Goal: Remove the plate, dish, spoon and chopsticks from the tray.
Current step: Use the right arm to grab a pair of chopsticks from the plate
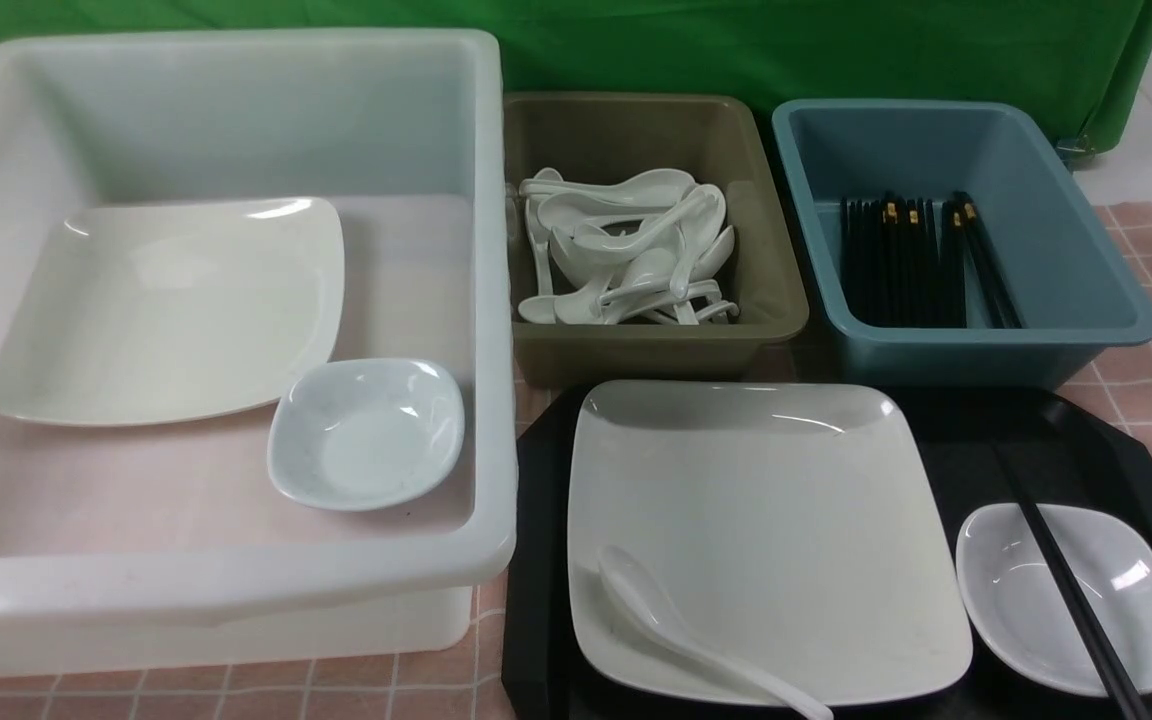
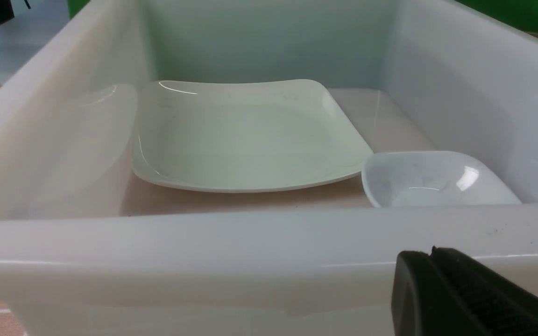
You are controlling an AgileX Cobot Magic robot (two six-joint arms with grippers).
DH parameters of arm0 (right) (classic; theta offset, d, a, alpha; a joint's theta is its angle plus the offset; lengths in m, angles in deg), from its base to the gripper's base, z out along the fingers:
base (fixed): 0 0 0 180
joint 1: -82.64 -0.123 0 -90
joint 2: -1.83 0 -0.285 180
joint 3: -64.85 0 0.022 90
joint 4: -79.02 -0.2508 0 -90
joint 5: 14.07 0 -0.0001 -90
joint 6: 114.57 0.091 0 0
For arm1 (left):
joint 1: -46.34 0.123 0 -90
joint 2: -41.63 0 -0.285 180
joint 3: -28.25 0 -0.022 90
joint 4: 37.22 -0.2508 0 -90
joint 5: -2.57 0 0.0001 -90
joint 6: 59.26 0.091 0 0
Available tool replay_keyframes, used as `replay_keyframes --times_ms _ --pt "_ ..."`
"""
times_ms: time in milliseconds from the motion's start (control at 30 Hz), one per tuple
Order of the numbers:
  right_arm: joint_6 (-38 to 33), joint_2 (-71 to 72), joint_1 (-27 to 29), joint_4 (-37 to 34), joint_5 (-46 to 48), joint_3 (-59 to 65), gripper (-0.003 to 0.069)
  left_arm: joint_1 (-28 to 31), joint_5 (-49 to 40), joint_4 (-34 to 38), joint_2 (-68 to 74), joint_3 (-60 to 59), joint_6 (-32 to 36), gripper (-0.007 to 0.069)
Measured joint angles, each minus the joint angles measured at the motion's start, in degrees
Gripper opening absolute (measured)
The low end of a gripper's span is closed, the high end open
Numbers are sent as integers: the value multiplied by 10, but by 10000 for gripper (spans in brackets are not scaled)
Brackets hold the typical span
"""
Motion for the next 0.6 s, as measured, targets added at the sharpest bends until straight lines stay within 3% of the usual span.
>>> replay_keyframes --times_ms 100,167,267,400,467,600 --pt "9 0 0 0 -37 0 206 0 0 0 0 0 0 4" --pt "-6 0 0 0 -45 -7 136 0 0 0 0 0 0 4" --pt "-92 -10 0 0 -14 -71 36 0 0 0 0 0 0 4" --pt "-255 -97 0 4 120 -207 30 0 0 0 0 0 0 4" --pt "-319 -170 0 6 230 -267 30 0 0 0 0 0 0 4" --pt "-364 -331 0 10 415 -329 59 0 0 0 0 0 0 4"
